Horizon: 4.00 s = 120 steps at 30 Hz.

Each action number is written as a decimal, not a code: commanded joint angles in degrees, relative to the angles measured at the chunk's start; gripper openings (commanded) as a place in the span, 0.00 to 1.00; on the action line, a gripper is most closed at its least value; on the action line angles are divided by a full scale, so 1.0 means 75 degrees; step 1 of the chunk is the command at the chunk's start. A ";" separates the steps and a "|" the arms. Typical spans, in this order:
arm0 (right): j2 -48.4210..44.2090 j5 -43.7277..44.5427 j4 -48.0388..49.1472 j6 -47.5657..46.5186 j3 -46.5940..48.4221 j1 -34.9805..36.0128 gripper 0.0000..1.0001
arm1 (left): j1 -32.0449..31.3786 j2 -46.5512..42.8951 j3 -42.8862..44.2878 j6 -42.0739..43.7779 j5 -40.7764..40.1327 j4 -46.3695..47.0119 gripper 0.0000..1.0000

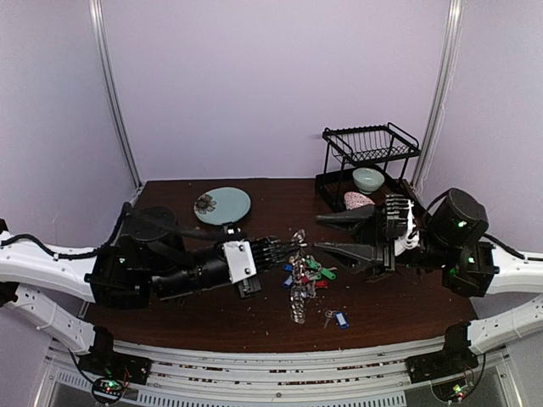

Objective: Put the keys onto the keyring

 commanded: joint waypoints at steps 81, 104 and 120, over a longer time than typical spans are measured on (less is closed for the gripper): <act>0.0430 -0.0045 -0.0786 -0.0677 0.0560 -0.0027 0.00 | -0.0242 -0.0061 -0.0171 -0.0633 -0.0351 0.1039 0.16; 0.0211 0.0526 -0.1570 -0.0372 0.0575 -0.0259 0.23 | -0.0244 -0.0258 -0.0359 0.0061 -0.1037 0.0765 0.00; 0.2066 0.3790 -0.7368 0.5082 0.1200 -0.2760 0.48 | -0.0244 -0.1692 -0.1546 0.3526 -0.0826 -0.0557 0.00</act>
